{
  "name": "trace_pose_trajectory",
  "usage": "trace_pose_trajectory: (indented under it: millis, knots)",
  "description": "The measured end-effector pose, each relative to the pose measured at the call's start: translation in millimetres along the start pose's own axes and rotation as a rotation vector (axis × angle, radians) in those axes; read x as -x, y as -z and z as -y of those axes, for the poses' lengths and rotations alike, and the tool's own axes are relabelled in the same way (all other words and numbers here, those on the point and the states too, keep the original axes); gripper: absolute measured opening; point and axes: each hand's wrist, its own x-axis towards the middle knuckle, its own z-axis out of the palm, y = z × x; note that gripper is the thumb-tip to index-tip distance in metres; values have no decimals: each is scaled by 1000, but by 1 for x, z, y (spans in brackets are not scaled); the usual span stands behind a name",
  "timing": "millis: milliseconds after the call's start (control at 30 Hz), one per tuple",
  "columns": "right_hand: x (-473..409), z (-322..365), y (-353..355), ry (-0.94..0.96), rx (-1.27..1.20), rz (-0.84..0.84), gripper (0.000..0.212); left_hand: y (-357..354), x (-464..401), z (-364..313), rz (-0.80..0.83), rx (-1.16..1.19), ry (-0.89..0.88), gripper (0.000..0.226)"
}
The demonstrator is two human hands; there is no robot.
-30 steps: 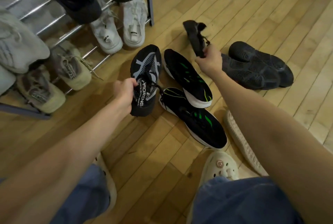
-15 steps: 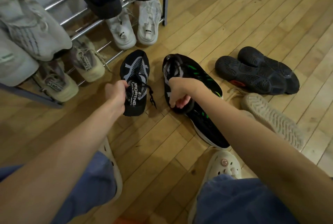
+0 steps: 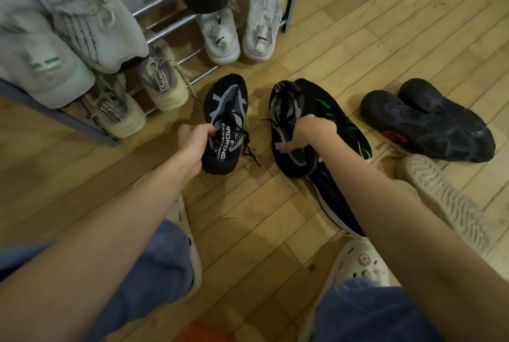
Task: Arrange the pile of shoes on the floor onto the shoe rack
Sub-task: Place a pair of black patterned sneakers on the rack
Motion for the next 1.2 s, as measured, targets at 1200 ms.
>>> trace_pose_trajectory:
  millis: [1200]
  knots:
    - [97, 25, 199, 360, -1707, -783, 32, 16, 113, -246, -106, 238, -607, 31]
